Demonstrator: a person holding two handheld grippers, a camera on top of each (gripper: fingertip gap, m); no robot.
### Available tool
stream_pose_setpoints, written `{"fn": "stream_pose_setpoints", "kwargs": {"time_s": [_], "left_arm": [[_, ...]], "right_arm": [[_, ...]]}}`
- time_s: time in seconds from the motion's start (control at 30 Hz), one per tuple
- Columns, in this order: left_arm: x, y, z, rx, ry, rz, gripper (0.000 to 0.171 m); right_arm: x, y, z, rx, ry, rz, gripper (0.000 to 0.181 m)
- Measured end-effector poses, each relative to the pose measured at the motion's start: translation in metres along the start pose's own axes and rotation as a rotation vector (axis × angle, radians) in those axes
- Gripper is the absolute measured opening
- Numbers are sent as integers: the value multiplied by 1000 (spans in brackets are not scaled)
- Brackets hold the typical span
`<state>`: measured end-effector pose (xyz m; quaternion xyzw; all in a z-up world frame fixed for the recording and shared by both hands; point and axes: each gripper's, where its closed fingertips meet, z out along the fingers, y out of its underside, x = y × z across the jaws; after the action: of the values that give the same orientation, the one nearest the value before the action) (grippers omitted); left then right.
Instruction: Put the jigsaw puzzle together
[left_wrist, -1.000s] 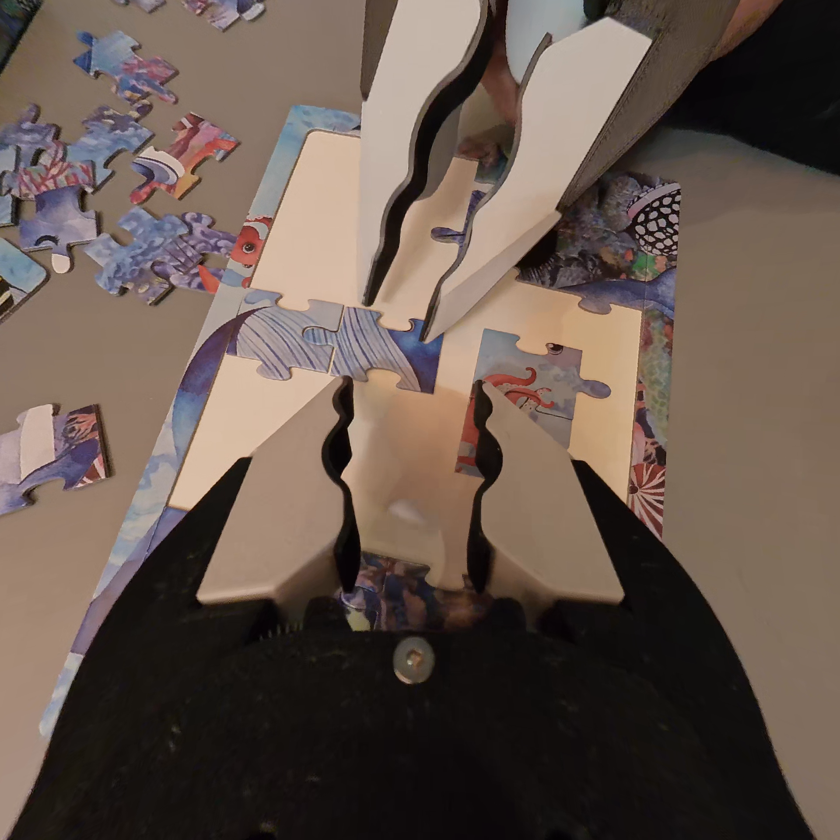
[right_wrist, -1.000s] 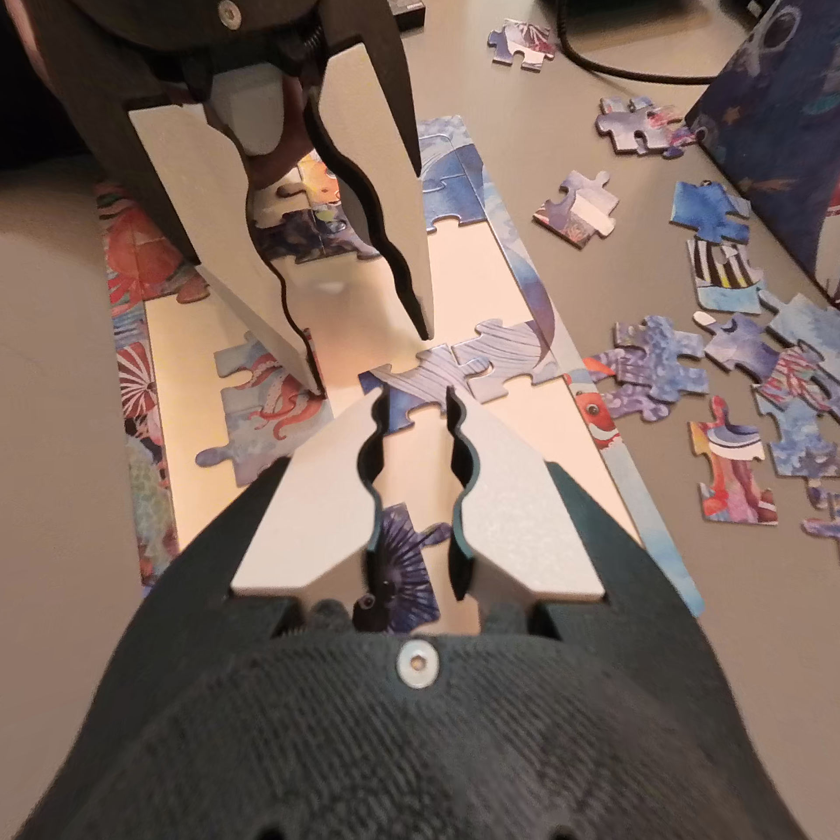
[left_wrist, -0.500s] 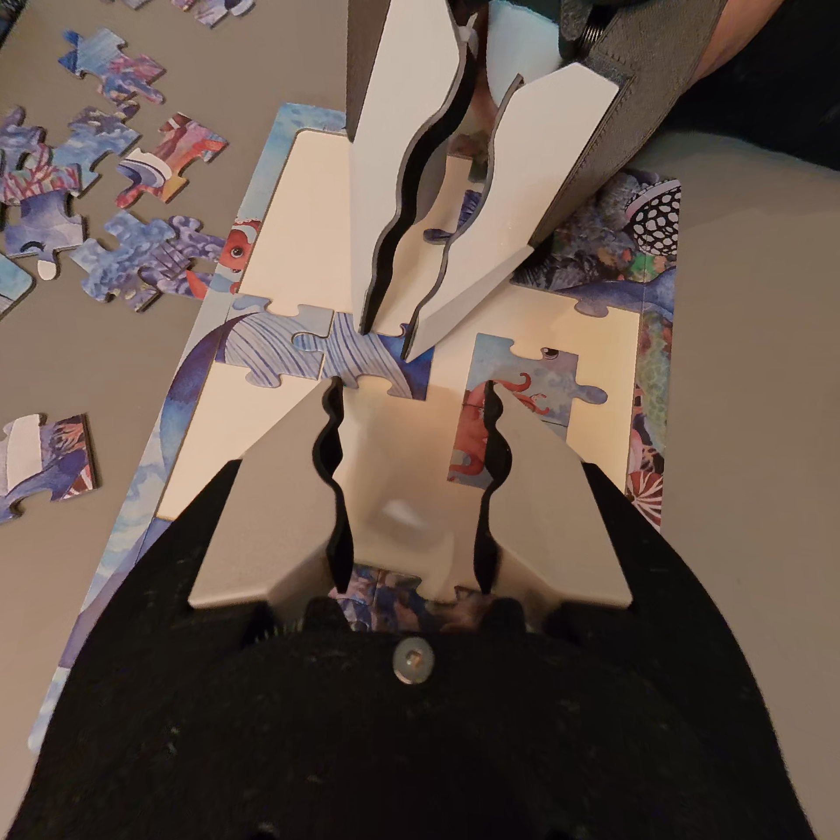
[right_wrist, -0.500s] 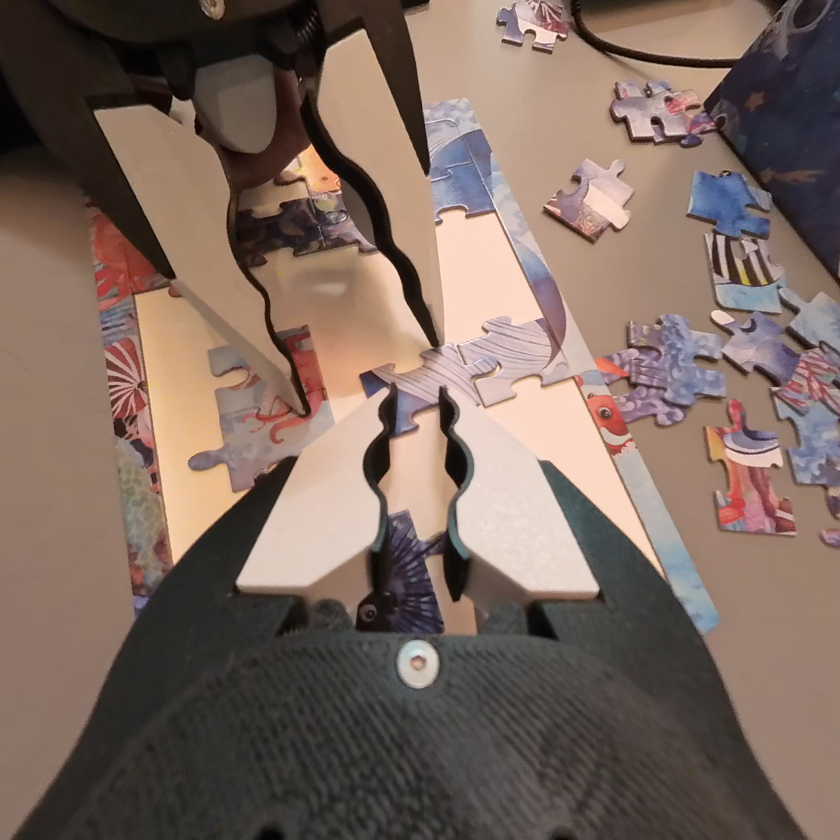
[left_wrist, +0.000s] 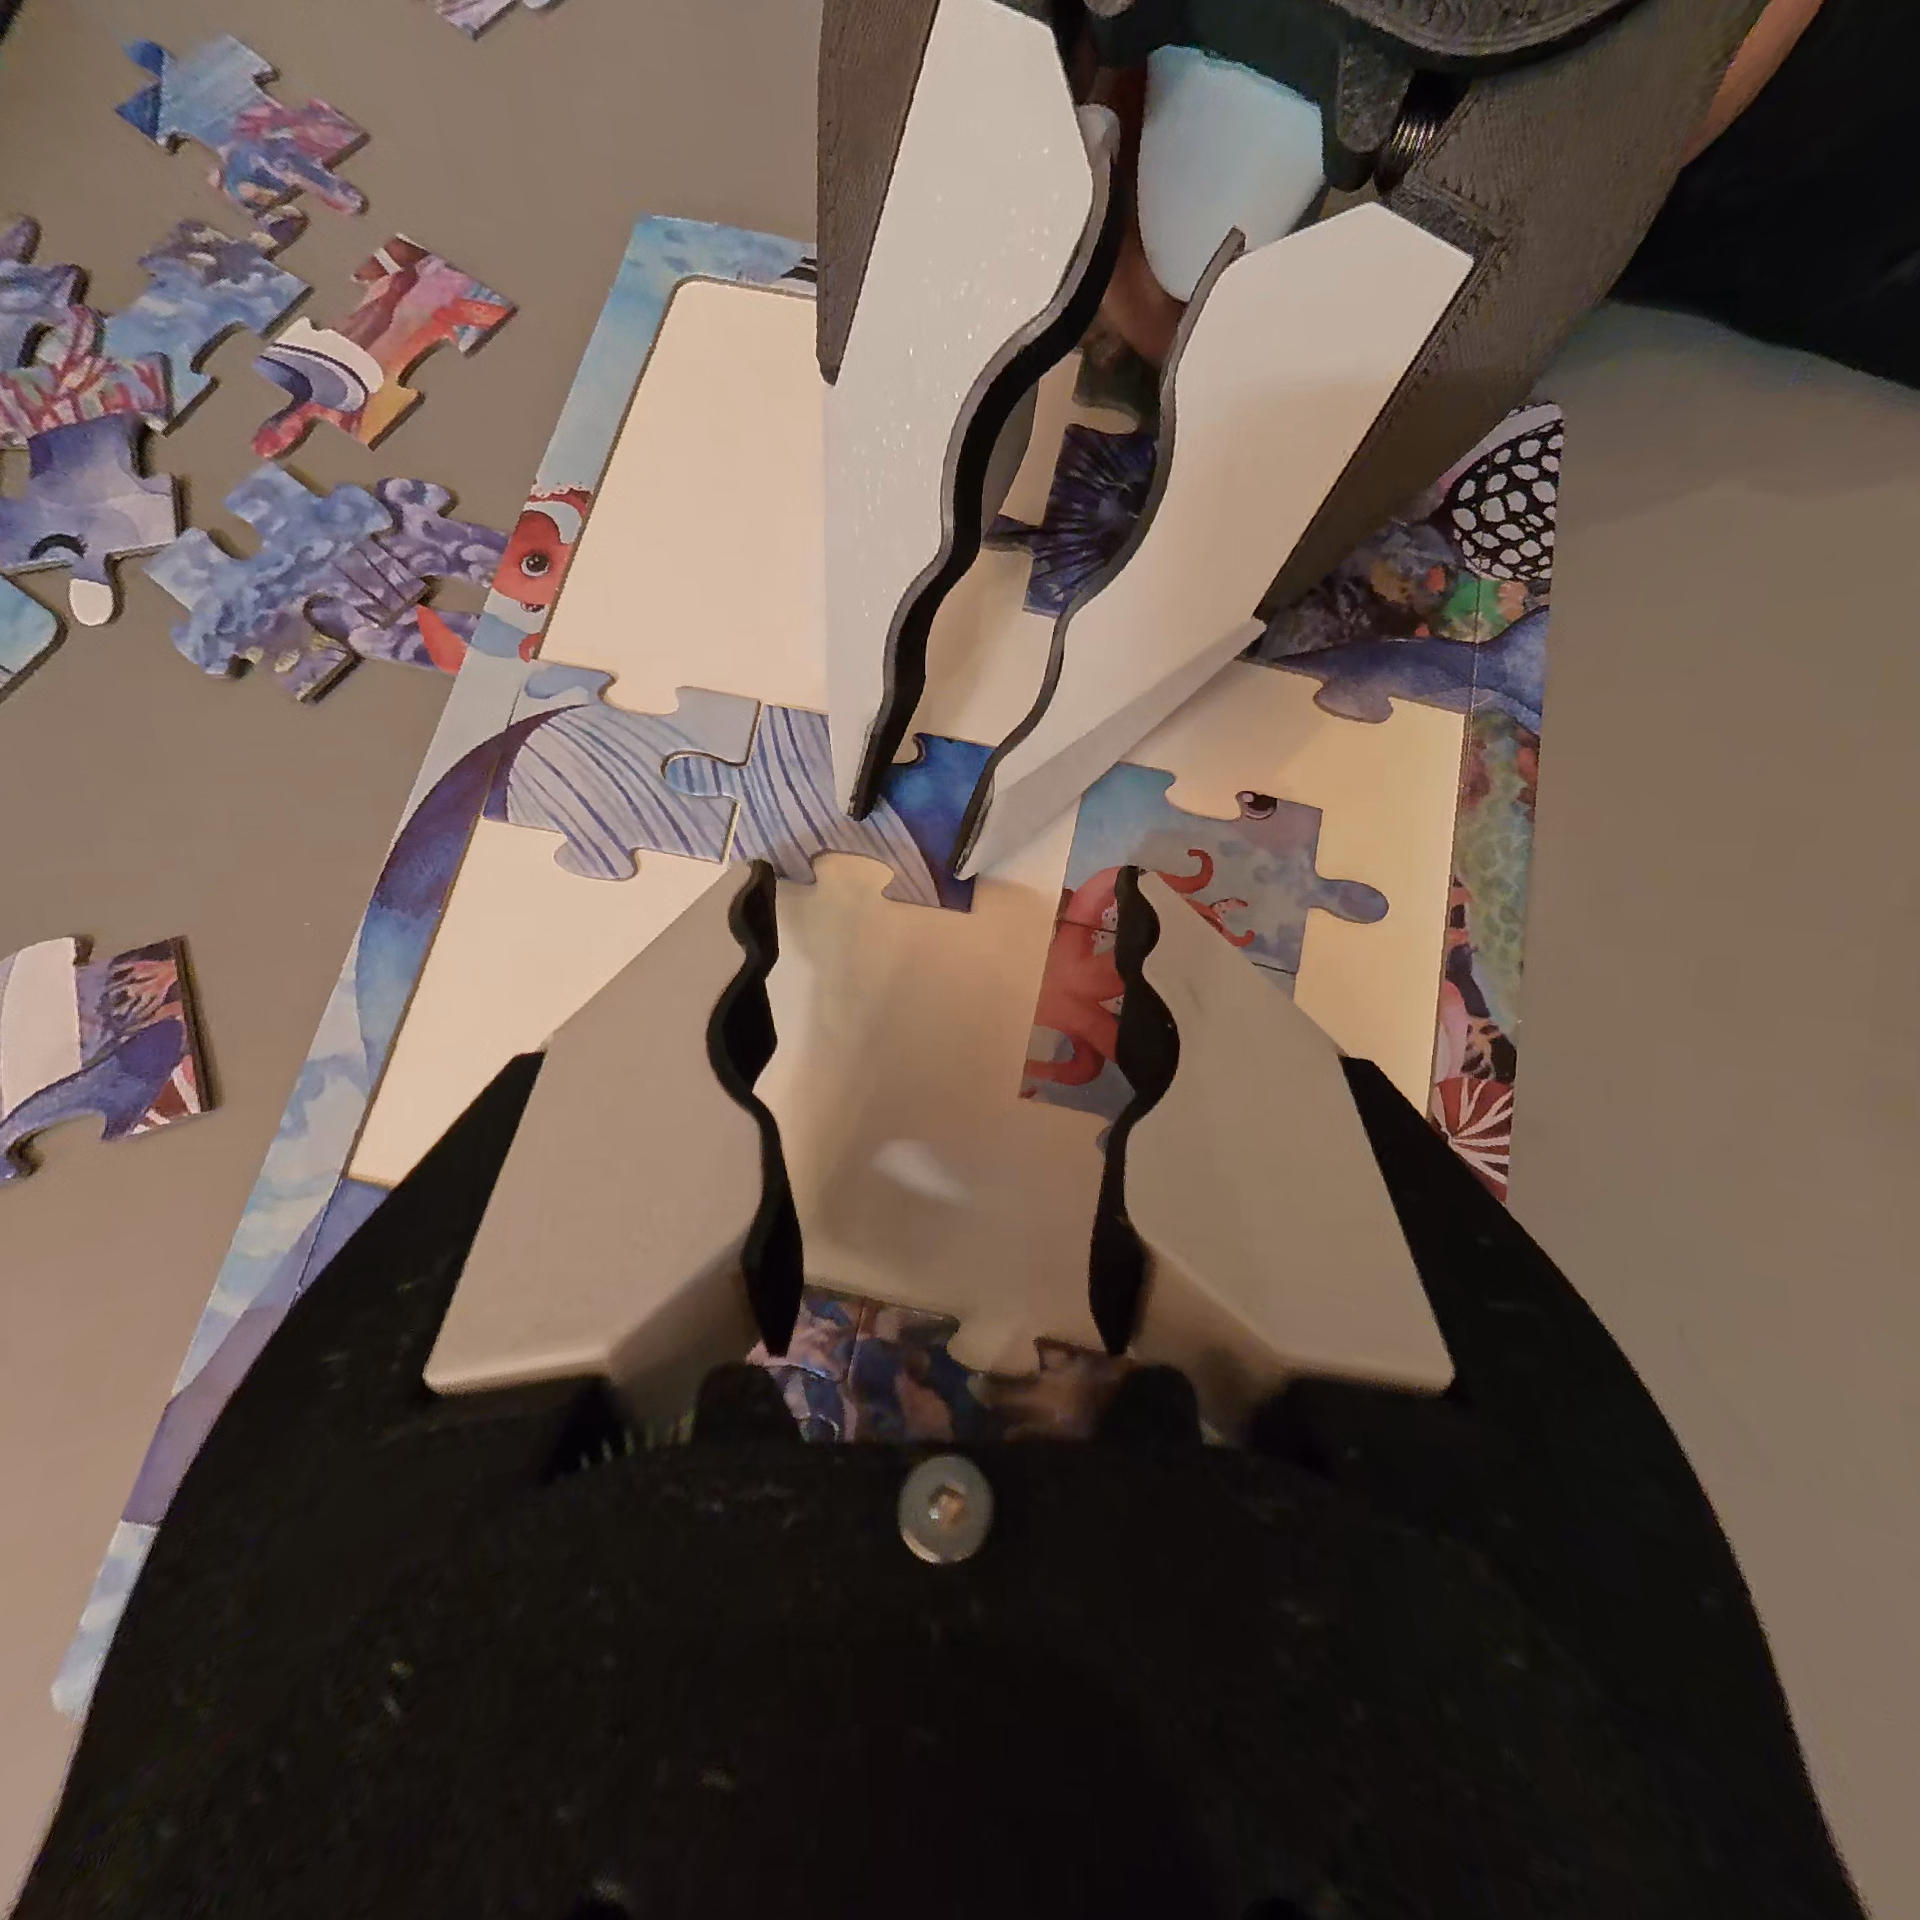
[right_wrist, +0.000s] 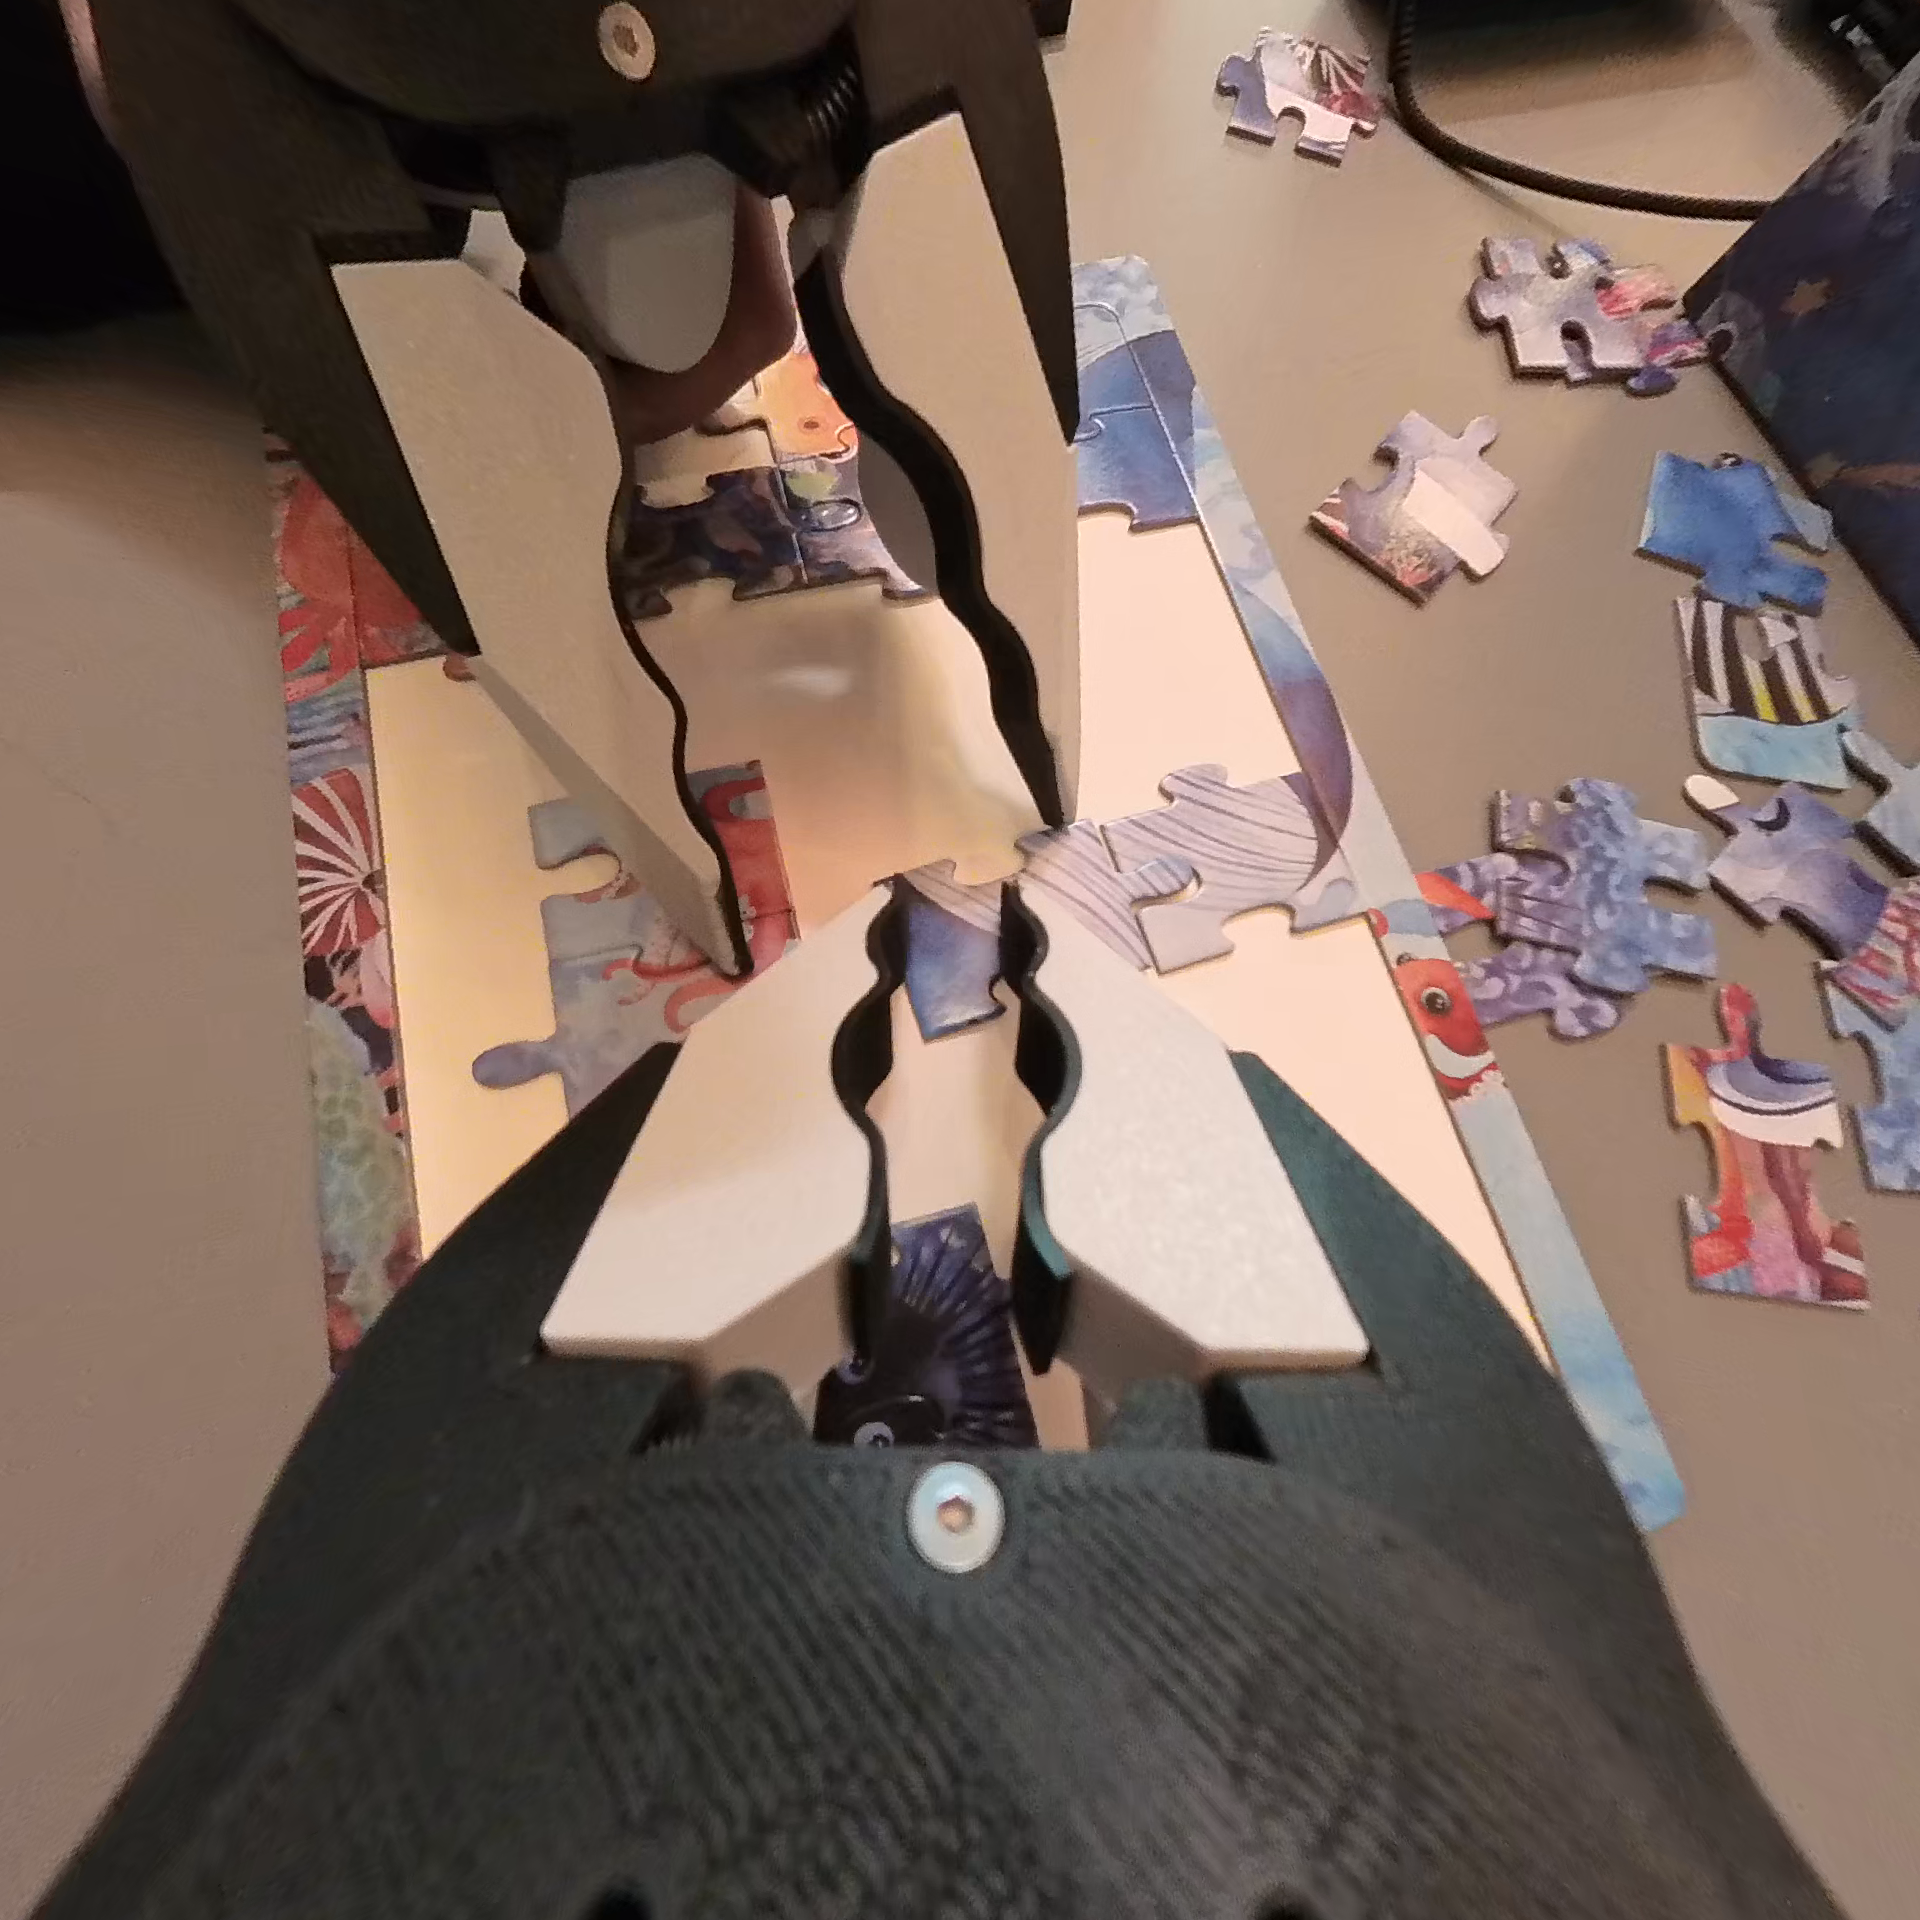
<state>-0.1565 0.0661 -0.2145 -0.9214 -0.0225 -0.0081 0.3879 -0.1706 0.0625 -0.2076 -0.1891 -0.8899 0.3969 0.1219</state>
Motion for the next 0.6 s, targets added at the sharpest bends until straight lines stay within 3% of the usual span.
{"fn": "stream_pose_setpoints", "kwargs": {"time_s": [0.6], "left_arm": [[-1,-1,2,0,-13,7,68]], "right_arm": [[6,3,0,-12,27,13,15]]}}
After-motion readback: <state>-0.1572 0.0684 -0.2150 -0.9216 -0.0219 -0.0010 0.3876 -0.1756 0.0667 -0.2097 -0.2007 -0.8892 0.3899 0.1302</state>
